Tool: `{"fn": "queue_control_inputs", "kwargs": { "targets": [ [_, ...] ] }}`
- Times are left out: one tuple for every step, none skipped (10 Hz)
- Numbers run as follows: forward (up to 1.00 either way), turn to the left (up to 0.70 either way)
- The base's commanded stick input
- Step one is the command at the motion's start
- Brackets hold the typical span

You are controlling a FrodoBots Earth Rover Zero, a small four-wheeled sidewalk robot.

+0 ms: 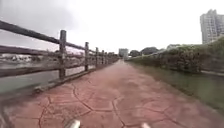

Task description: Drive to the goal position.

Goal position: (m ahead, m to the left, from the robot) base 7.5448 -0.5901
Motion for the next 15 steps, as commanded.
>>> {"fn": "queue_control_inputs", "kwargs": {
  "targets": [
    [0.70,0.00],
    [0.70,0.00],
    [0.70,0.00],
    [0.70,0.00],
    [0.70,0.00],
    [0.70,0.00],
    [0.70,0.00],
    [0.70,0.00],
    [0.70,0.00],
    [0.70,0.00],
    [0.70,0.00],
    [0.70,0.00],
    [0.70,0.00],
    [0.70,0.00],
    [0.70,0.00]
  ]
}}
